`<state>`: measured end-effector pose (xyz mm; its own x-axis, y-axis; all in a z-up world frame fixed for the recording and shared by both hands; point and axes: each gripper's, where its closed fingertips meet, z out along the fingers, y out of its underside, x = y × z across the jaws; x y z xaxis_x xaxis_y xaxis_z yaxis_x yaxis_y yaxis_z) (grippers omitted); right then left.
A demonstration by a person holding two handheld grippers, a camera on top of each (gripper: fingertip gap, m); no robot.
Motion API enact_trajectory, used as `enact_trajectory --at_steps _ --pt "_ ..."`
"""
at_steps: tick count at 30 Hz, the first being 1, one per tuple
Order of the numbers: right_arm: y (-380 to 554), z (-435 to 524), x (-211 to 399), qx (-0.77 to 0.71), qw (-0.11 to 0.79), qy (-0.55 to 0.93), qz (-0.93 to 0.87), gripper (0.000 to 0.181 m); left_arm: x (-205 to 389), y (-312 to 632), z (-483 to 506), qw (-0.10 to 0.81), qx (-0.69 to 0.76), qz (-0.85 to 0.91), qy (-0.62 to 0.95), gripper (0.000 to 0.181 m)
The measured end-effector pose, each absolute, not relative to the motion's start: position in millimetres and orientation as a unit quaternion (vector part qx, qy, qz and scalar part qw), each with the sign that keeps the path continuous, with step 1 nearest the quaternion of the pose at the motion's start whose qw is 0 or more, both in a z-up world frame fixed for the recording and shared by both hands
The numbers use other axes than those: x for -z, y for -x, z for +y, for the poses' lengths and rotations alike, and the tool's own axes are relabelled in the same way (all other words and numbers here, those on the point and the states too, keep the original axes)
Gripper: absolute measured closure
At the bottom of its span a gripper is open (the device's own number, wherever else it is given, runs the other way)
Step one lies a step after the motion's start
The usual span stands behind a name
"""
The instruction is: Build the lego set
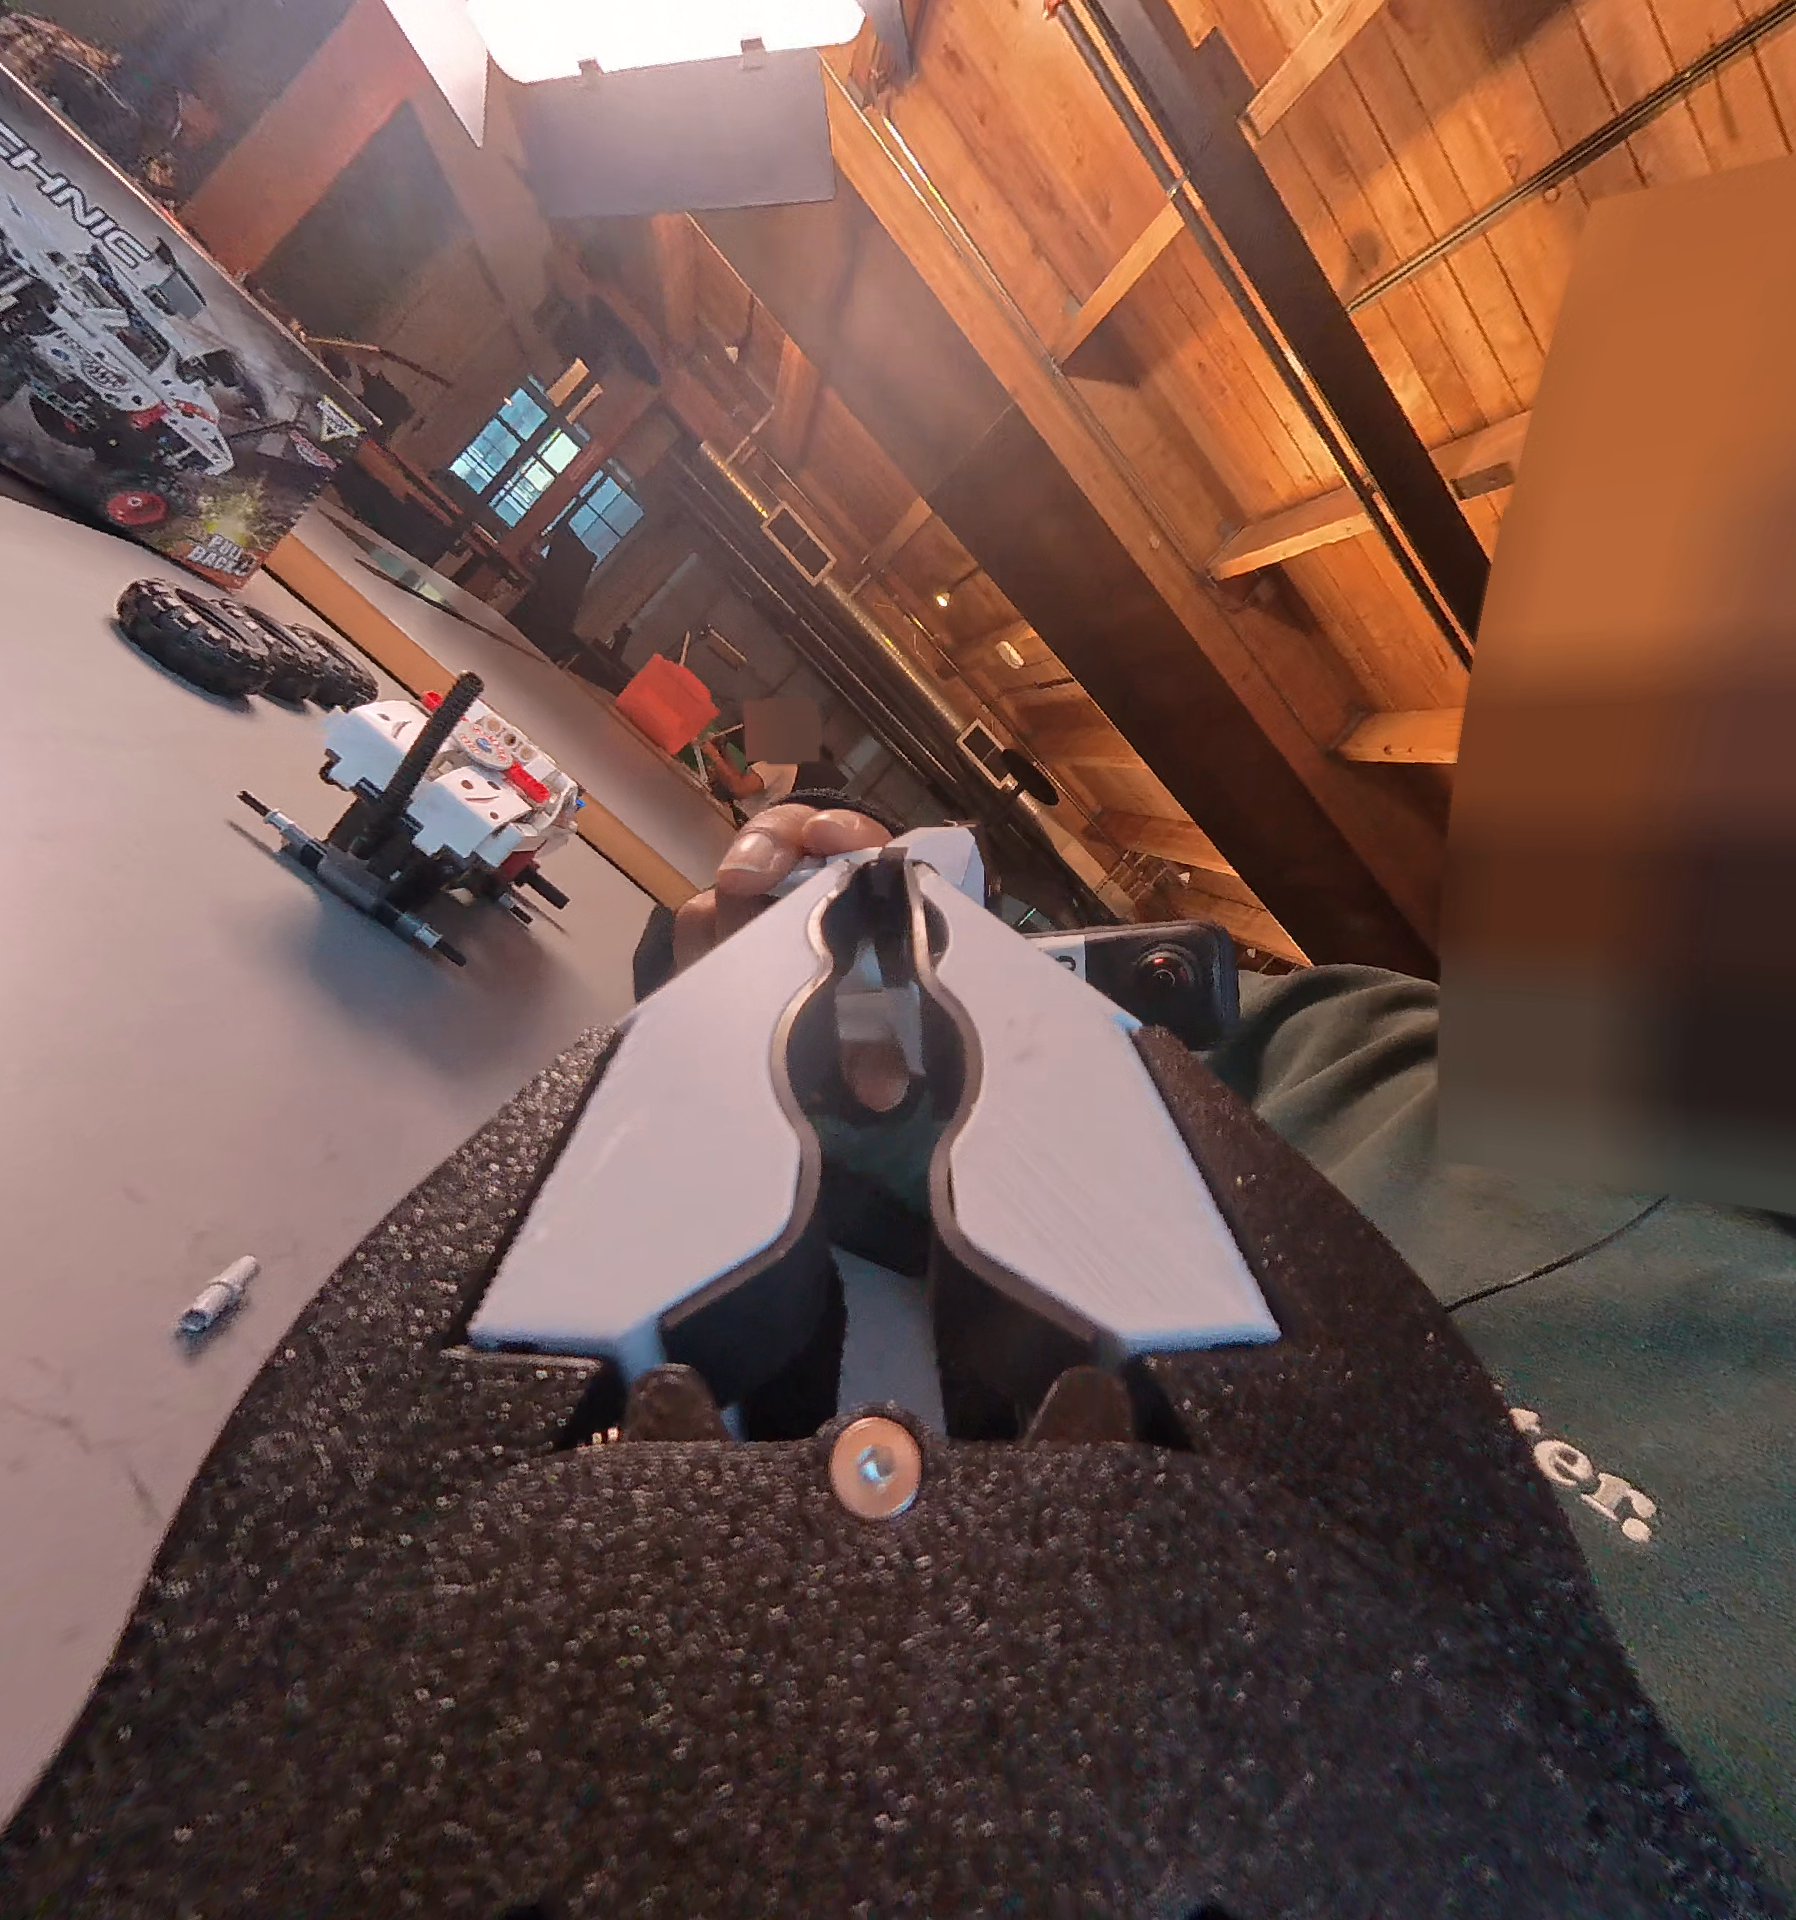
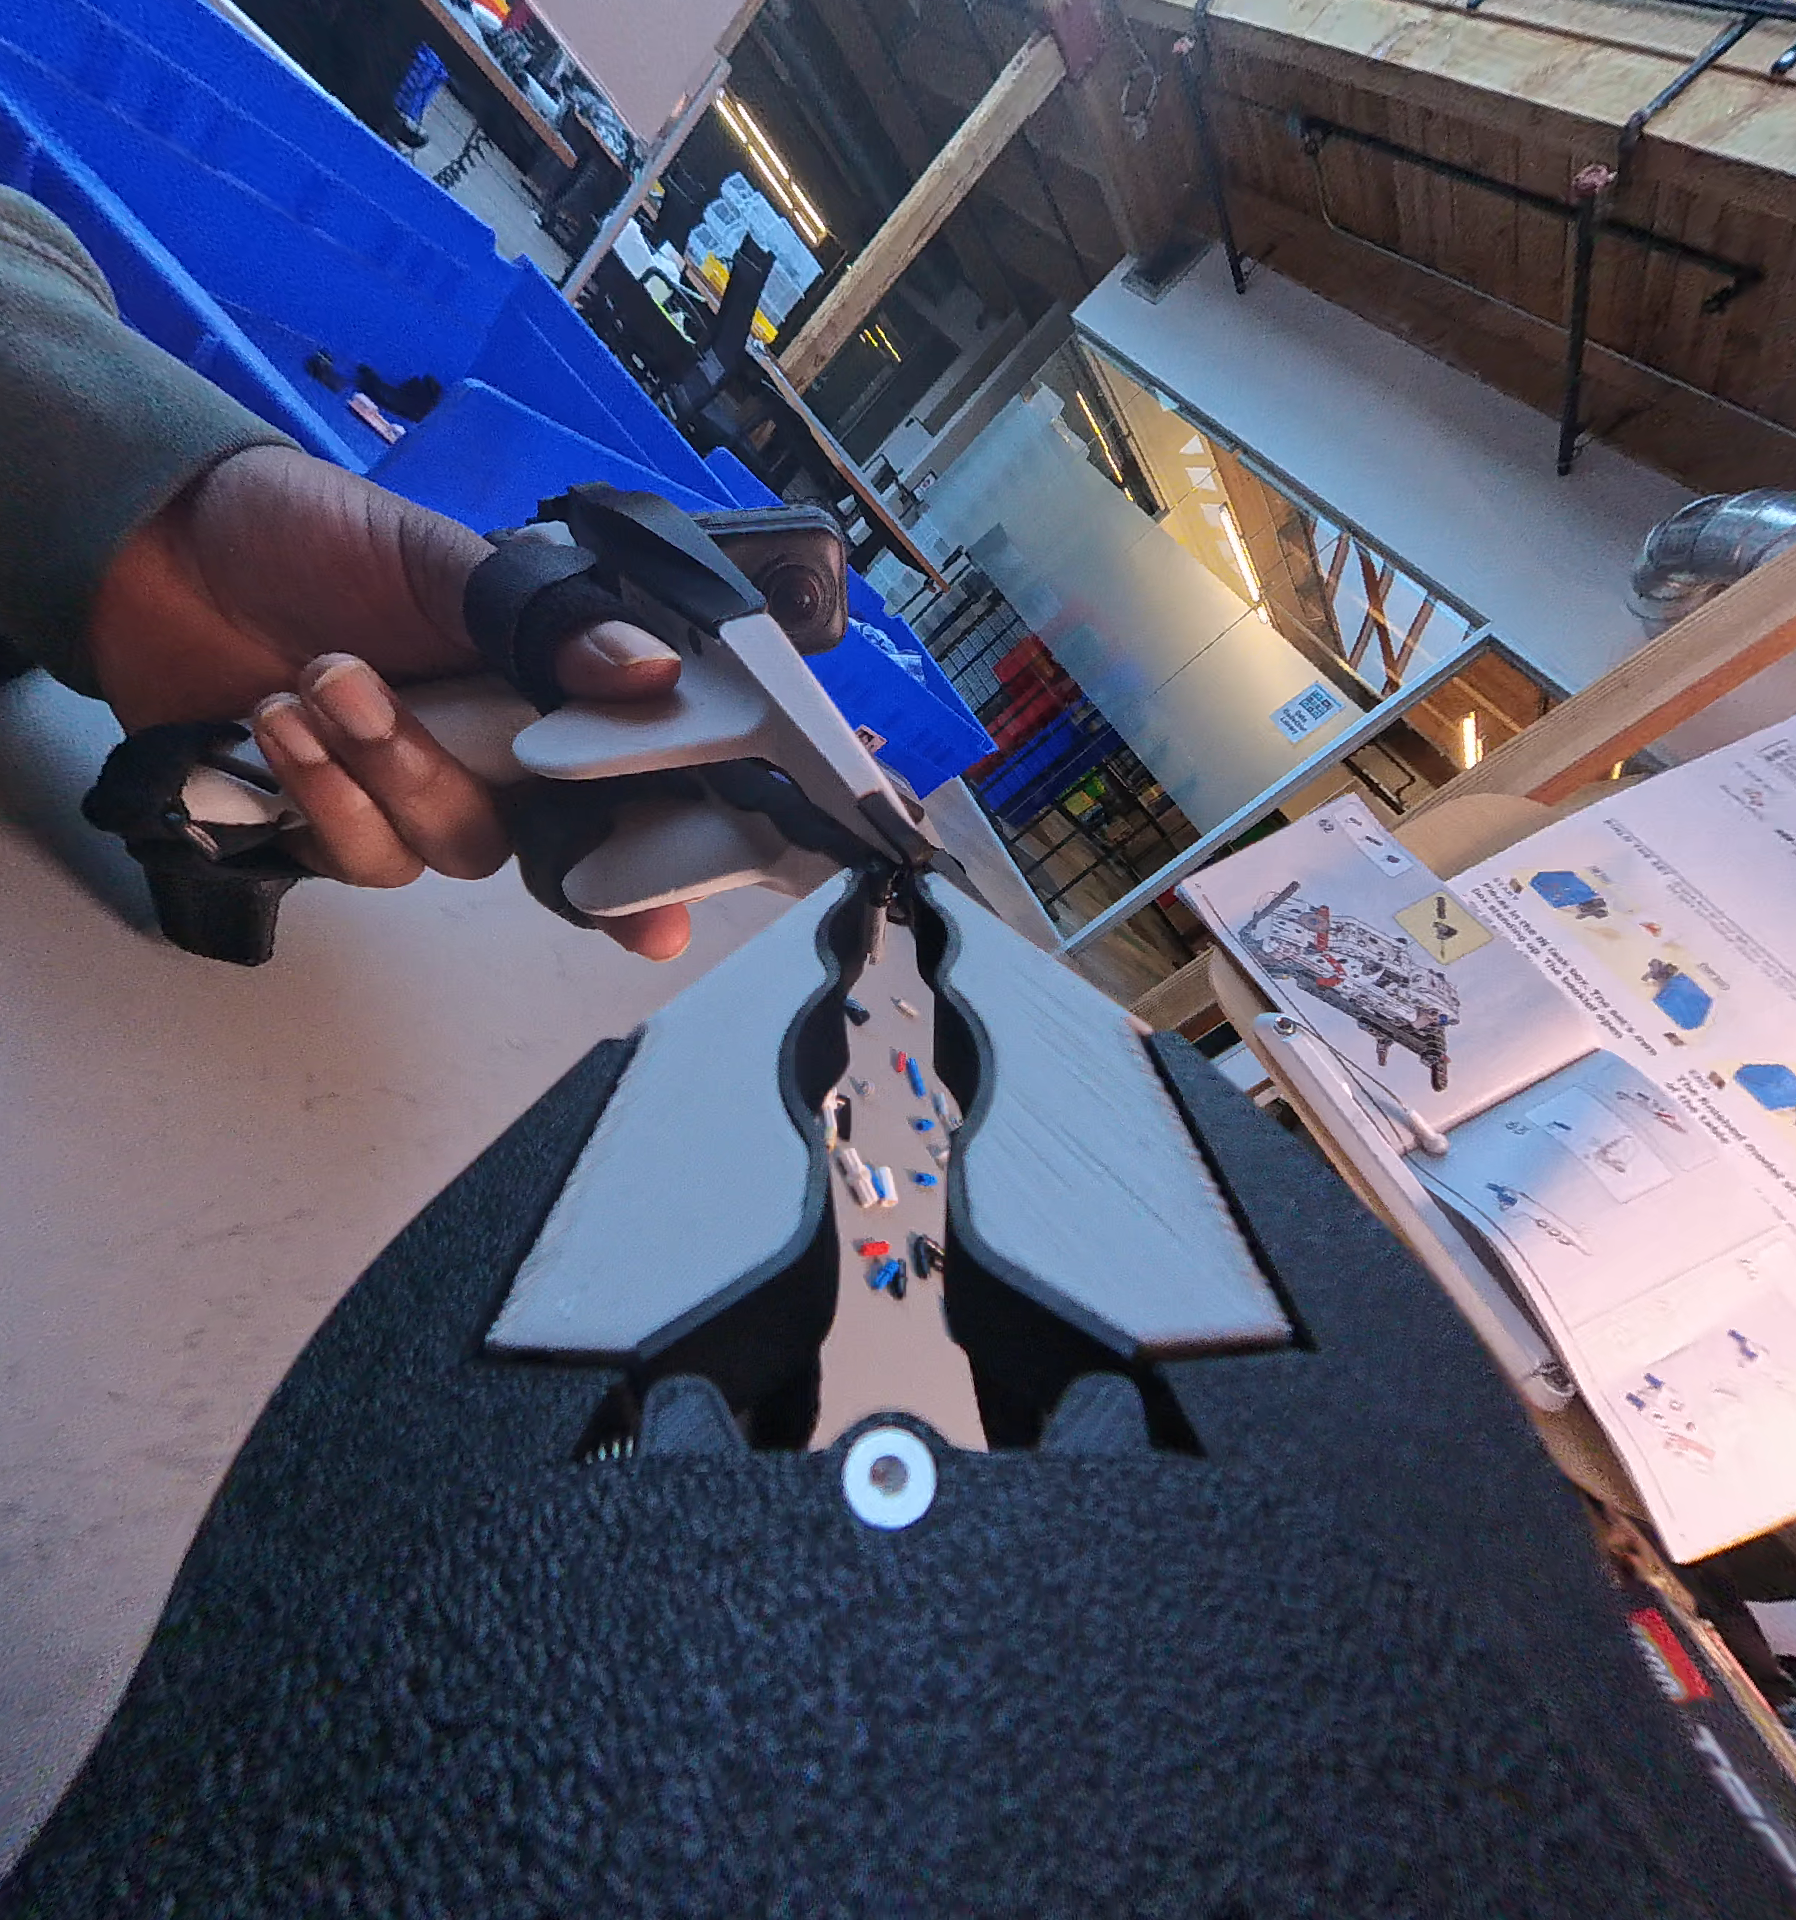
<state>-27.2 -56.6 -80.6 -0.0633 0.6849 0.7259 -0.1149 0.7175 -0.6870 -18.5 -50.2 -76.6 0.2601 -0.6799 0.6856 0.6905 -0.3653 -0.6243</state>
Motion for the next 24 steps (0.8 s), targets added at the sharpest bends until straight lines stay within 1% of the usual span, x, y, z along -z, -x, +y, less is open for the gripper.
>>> enact_trajectory --at_steps 3,5,9,16,18,20,24 --pt "27 -57 84 -0.311 0.639 0.213 -0.671 0.180 79 19 -49 0.559 0.610 -0.010 0.561 0.174" --pt "24 -53 81 -0.333 0.625 0.221 -0.671 0.181 83 17 -49 0.552 0.605 -0.007 0.574 0.174" --pt "14 -54 83 -0.382 0.556 0.222 -0.704 0.181 84 11 -52 0.543 0.599 0.013 0.588 0.174" --pt "16 -60 95 -0.356 0.554 0.211 -0.722 0.158 86 11 -50 0.536 0.610 0.004 0.584 0.175" --pt "18 -63 97 -0.347 0.567 0.204 -0.718 0.161 86 7 -51 0.533 0.606 0.013 0.590 0.174" --pt "17 -60 93 -0.339 0.581 0.201 -0.712 0.175 87 5 -53 0.531 0.602 0.020 0.596 0.174" --pt "19 -57 97 -0.328 0.585 0.205 -0.713 0.176 91 8 -50 0.539 0.566 0.027 0.623 0.174"
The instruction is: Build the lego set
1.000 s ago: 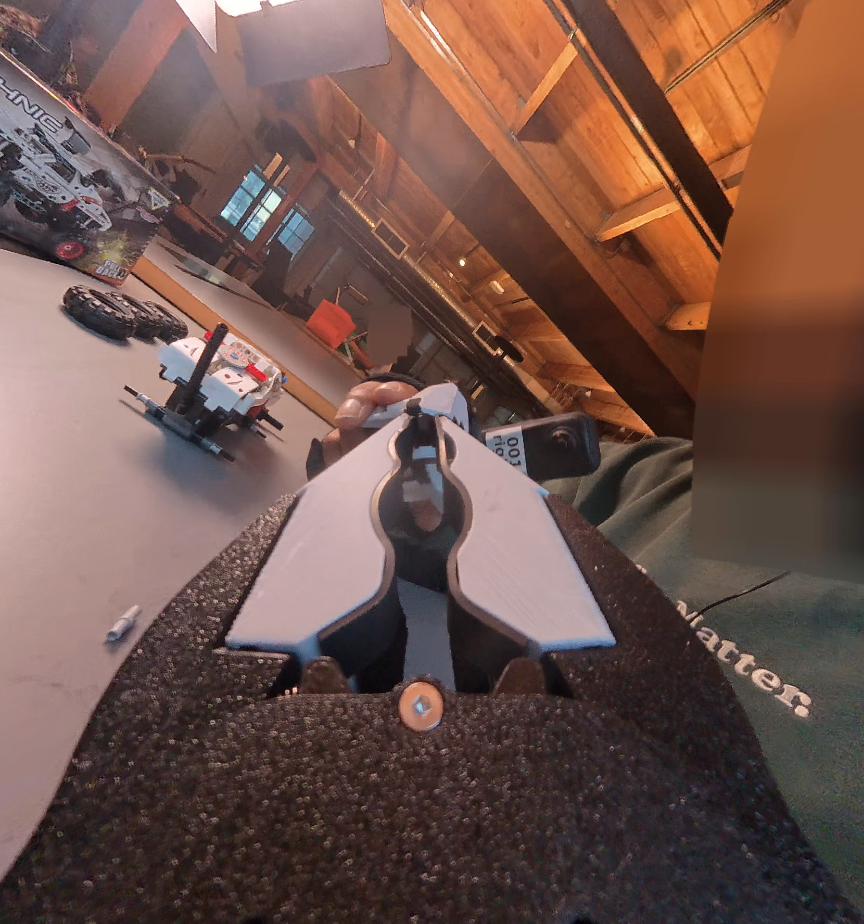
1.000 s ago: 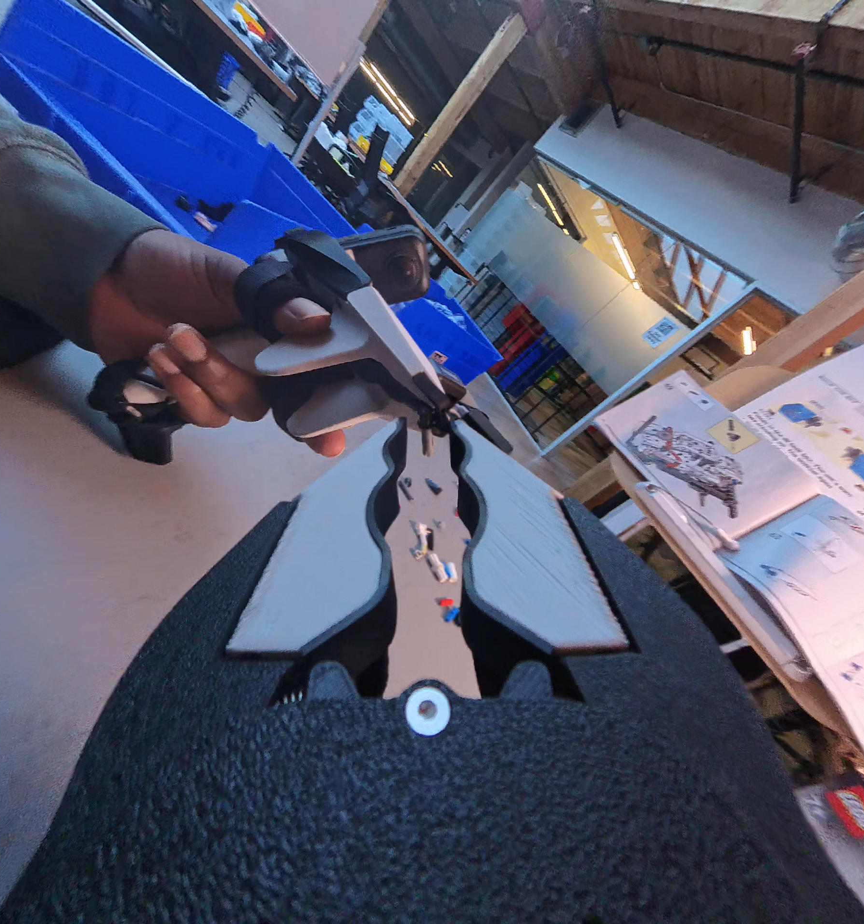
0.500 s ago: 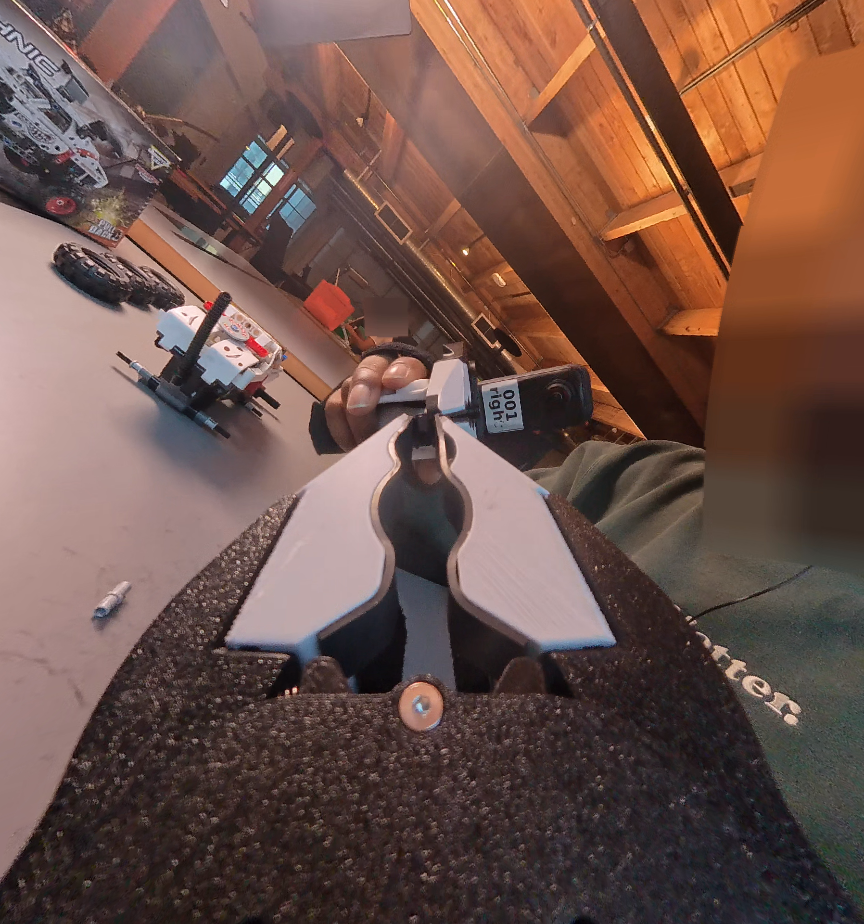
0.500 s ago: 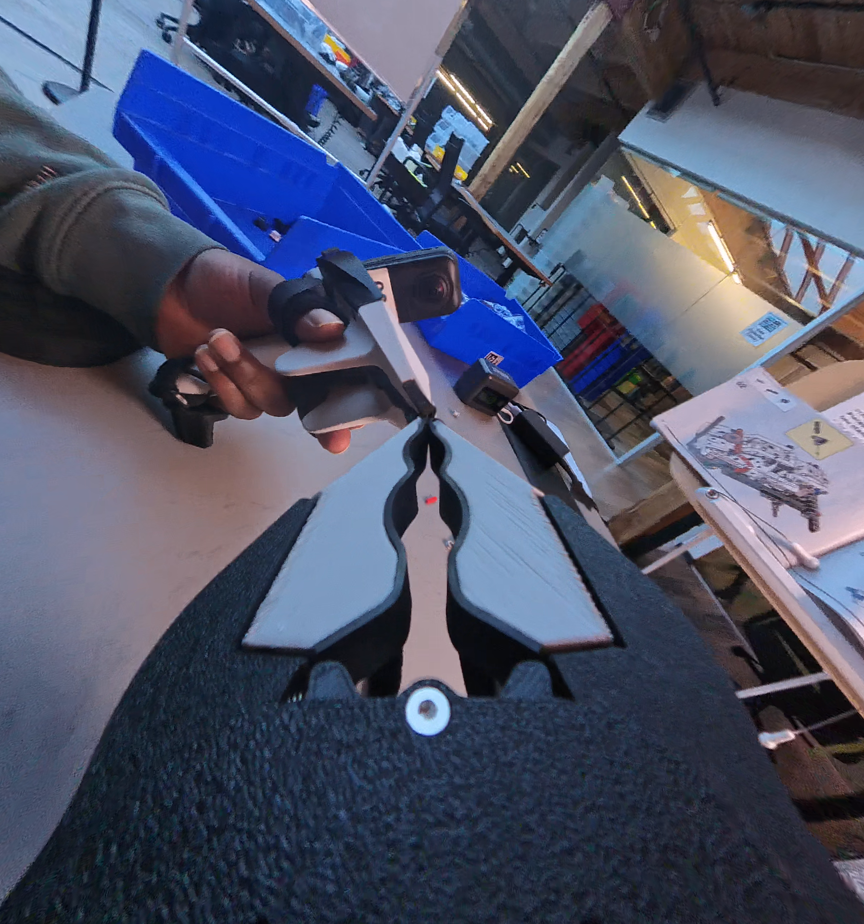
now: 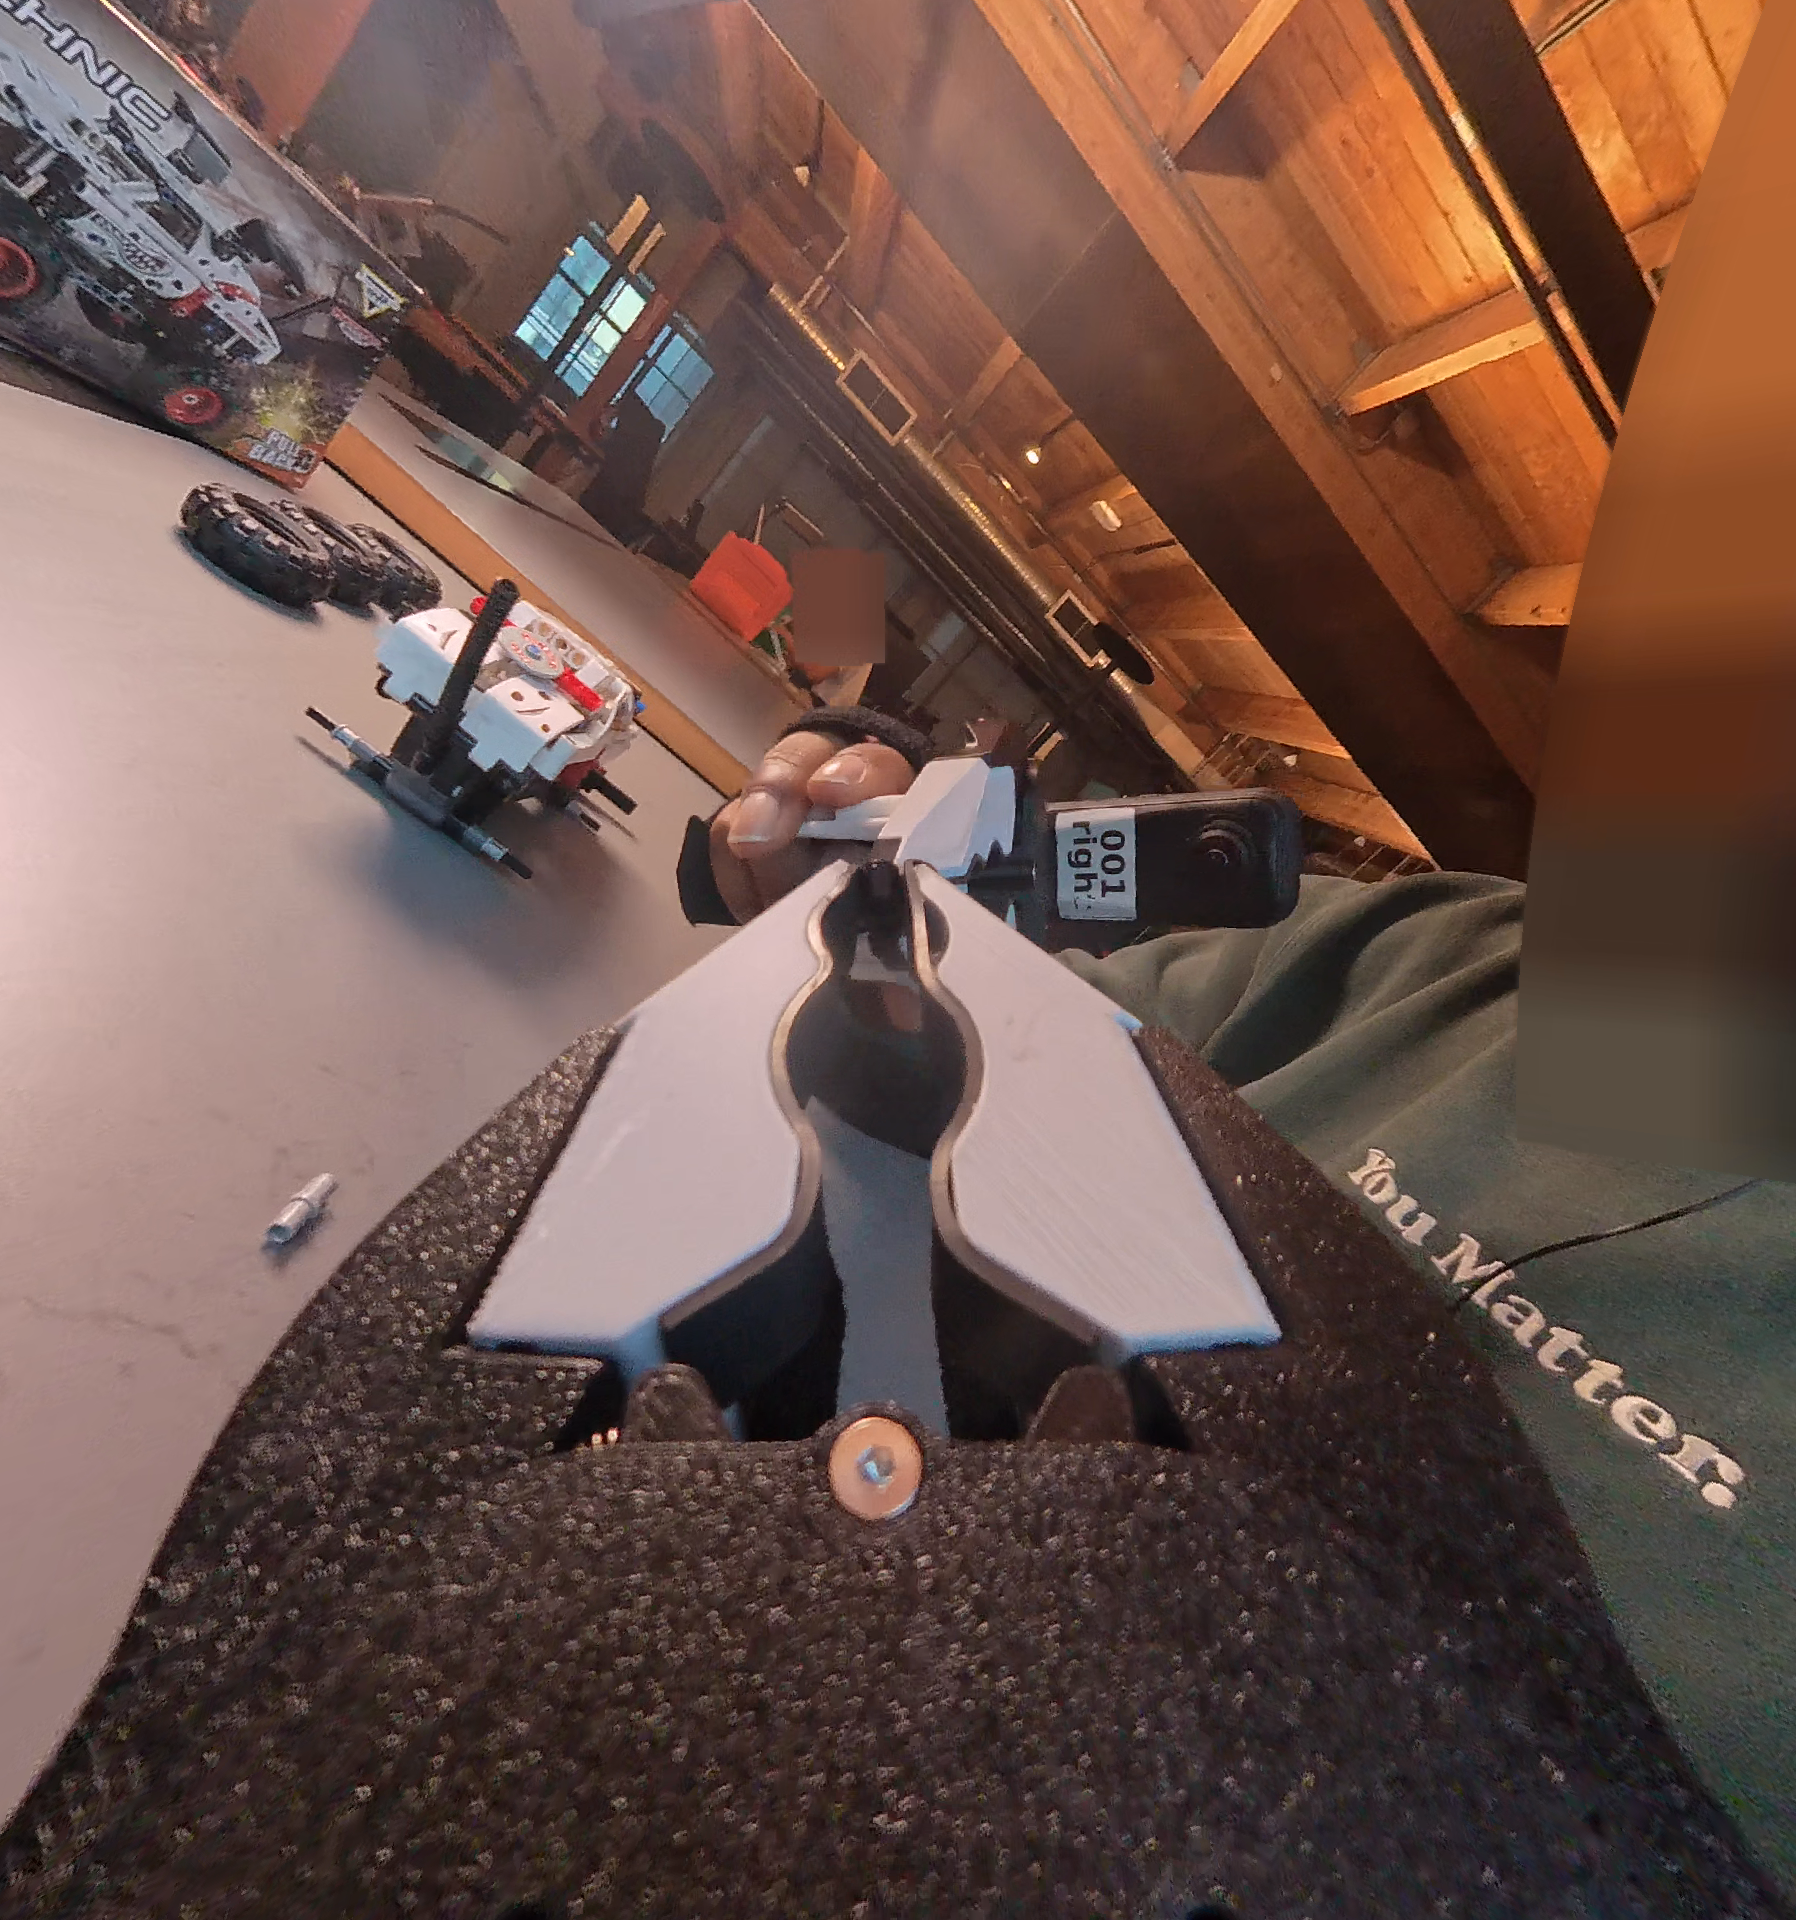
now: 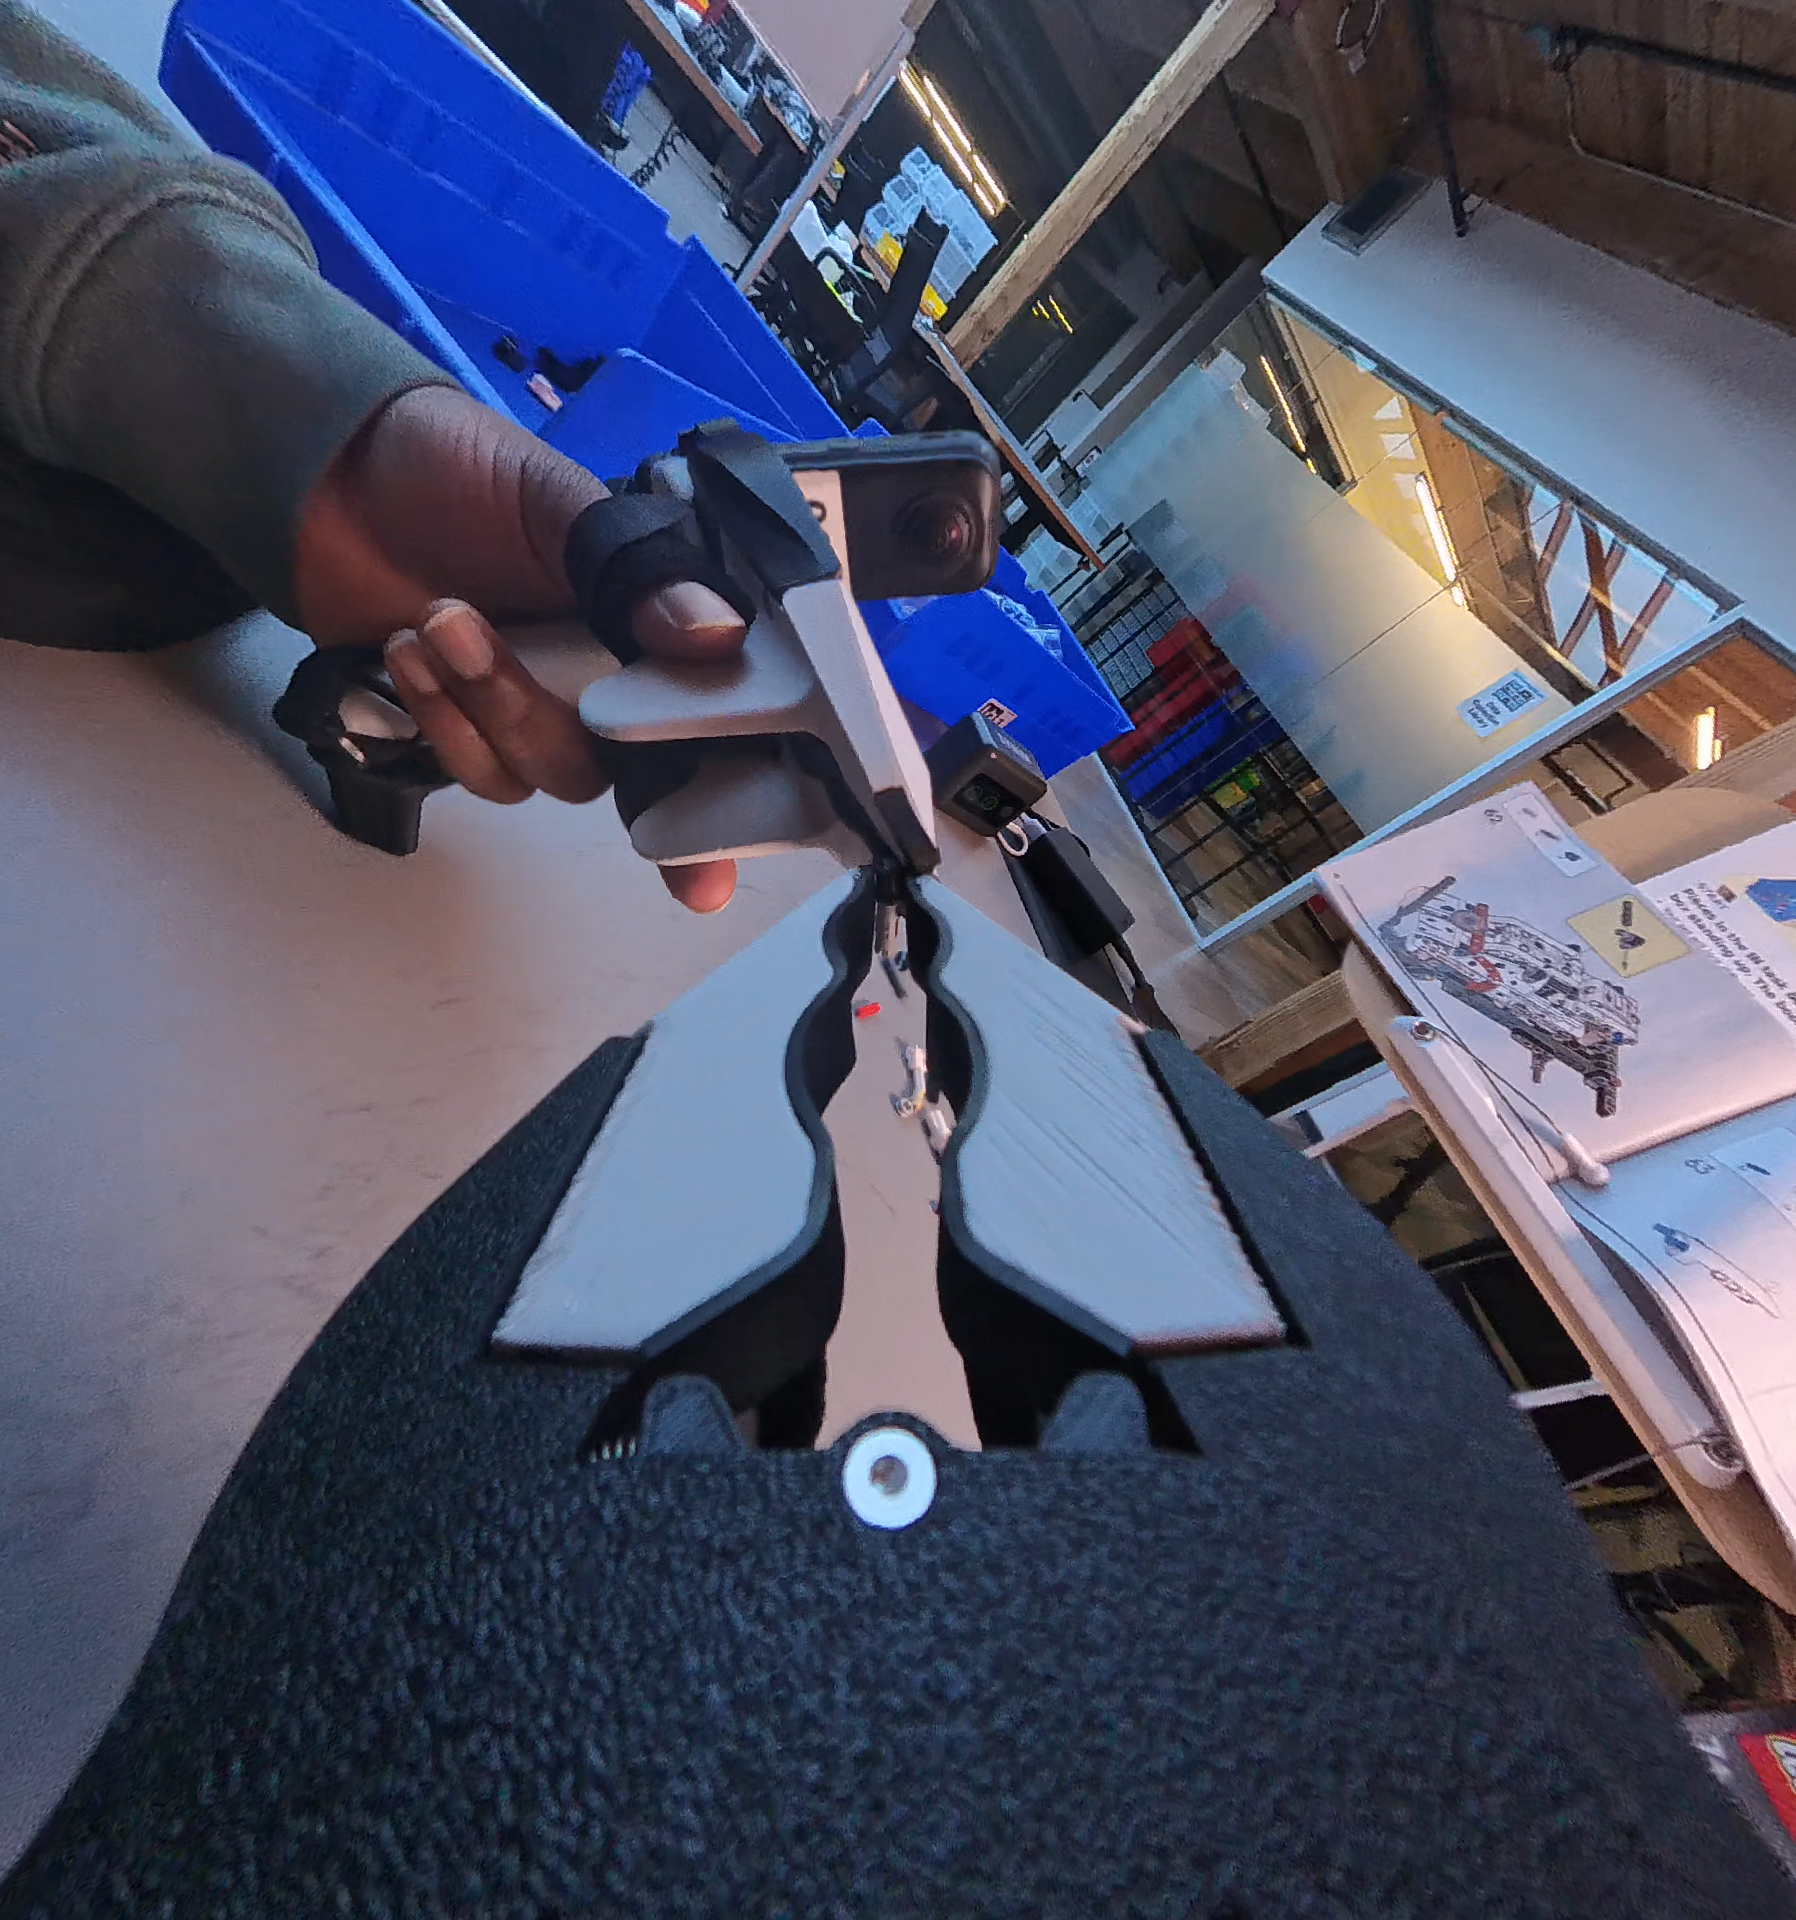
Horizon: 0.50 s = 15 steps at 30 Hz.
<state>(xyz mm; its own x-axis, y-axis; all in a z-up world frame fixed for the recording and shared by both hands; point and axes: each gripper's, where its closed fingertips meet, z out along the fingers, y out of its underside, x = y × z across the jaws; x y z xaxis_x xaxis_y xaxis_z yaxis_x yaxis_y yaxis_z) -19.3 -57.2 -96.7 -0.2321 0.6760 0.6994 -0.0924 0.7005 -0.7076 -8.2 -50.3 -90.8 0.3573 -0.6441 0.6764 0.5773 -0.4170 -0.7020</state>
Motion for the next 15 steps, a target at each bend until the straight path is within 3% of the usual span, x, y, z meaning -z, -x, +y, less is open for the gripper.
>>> enact_trajectory --at_steps 6,15 --pt "24 -54 98 -0.339 0.599 0.221 -0.691 0.177 90 12 -50 0.551 0.543 0.027 0.633 0.167" --pt "26 -52 106 -0.345 0.586 0.233 -0.695 0.177 103 18 -48 0.549 0.478 0.045 0.684 0.174"
